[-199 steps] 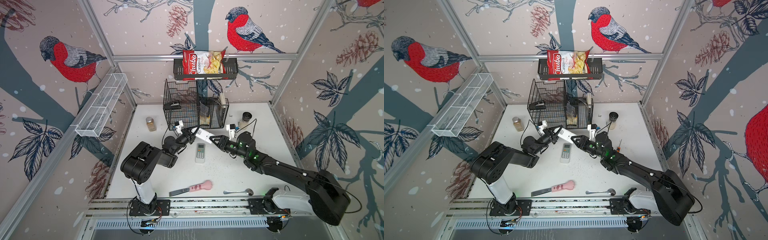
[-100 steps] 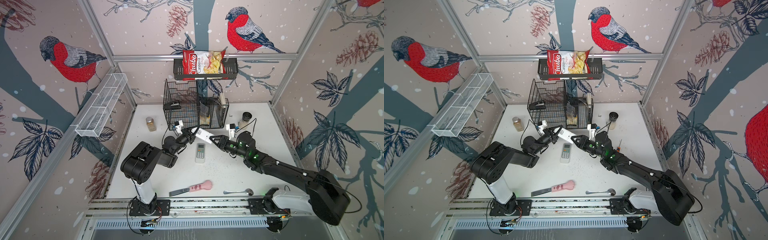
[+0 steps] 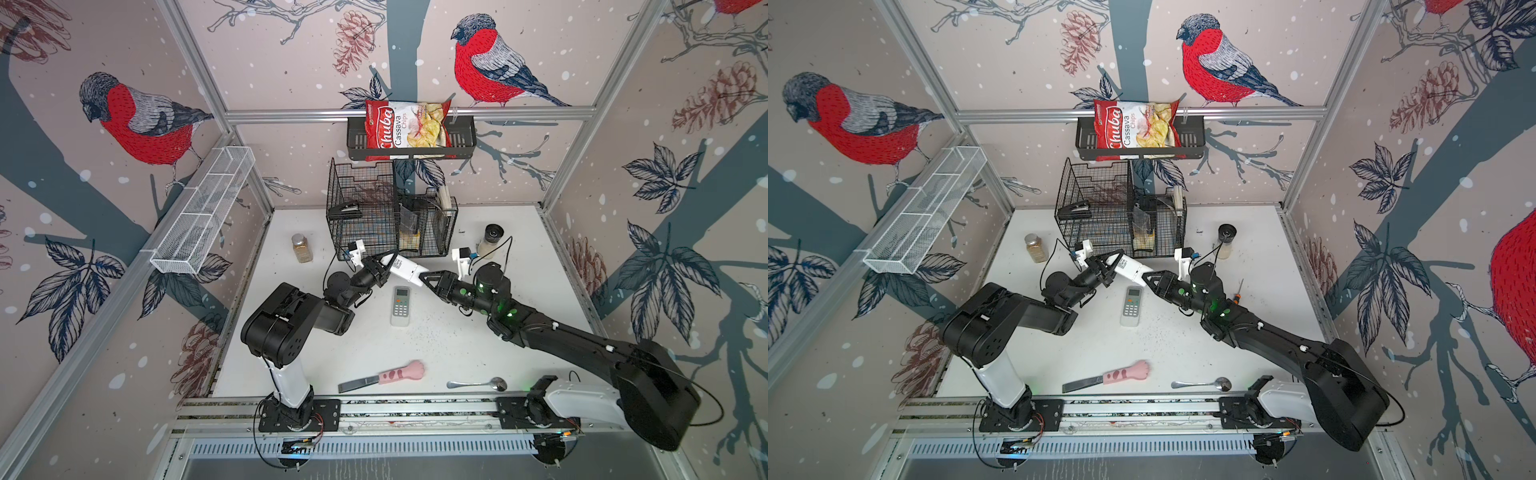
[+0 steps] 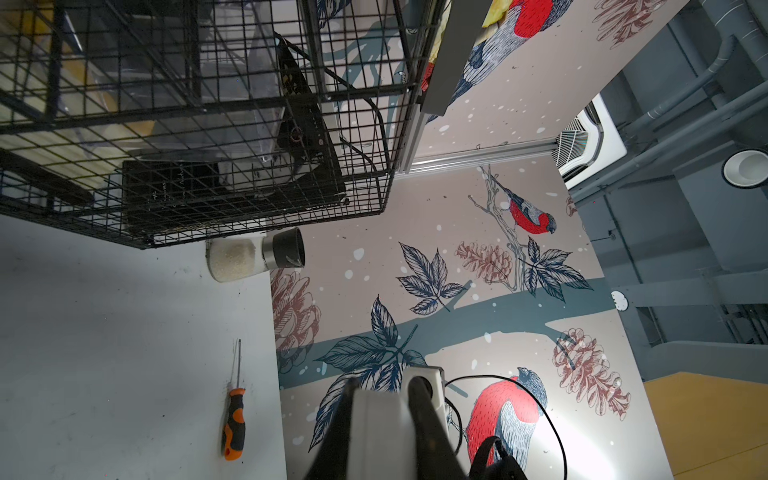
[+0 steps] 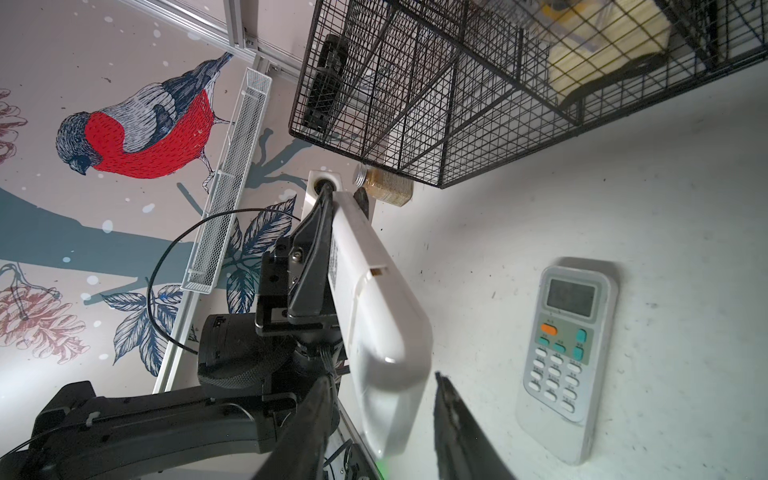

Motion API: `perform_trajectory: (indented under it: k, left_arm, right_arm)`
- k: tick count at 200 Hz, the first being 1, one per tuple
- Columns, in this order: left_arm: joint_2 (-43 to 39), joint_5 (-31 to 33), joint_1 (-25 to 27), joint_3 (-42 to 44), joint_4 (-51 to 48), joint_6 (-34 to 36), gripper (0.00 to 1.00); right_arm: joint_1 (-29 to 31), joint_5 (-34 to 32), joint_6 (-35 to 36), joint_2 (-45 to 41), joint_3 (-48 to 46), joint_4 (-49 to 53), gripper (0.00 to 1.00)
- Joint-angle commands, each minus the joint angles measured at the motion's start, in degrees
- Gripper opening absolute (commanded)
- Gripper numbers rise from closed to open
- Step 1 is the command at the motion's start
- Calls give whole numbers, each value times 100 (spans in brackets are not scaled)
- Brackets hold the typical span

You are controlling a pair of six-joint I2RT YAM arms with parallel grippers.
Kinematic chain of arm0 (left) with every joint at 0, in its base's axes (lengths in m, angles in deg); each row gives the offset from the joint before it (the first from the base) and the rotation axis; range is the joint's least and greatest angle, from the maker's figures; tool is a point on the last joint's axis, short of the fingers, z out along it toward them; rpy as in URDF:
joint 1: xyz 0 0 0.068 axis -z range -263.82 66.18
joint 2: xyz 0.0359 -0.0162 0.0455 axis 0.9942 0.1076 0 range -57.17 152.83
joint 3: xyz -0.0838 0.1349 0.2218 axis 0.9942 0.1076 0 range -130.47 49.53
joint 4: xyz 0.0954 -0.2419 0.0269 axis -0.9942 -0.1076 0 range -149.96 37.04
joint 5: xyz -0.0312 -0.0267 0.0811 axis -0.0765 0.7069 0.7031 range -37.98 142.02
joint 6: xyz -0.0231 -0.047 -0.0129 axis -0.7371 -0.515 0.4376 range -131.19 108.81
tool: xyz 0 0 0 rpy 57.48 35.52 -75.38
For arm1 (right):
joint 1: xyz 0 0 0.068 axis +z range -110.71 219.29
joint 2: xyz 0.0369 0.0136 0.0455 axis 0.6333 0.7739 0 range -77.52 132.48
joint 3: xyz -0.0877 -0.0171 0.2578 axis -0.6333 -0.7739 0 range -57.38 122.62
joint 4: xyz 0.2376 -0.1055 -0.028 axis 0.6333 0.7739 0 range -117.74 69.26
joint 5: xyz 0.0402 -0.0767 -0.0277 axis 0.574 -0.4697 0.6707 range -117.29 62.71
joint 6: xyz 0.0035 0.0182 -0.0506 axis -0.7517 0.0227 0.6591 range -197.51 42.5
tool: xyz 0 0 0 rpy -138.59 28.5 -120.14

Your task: Unload the batteries from the remote control

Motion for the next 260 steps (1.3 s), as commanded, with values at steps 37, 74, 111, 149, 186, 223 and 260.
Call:
perform_trajectory:
  k: [37,74,111,149,186,223,260]
  left_arm:
    - [55,-10,-32,-32,772,99,0]
    - [77,-16,-42,-45,772,101,0]
    - [105,-17,-47,-37,772,110,0]
    - [143,-16,-47,-34,809,101,0]
    - [158,-23,-47,-31,818,92,0]
    - [141,-45,-39,-21,837,79,0]
    - [106,-51,-16,5,866,62,0]
  right_arm:
    - [21,-25,29,-11,34,-120,41]
    - [40,-33,28,-21,31,-120,40]
    - [67,-42,19,-16,38,-148,40]
    - [84,-33,22,10,44,-163,39]
    - [84,-31,26,52,86,-163,38]
    - [80,6,27,211,142,-220,36]
    - [85,31,21,303,190,-287,34]
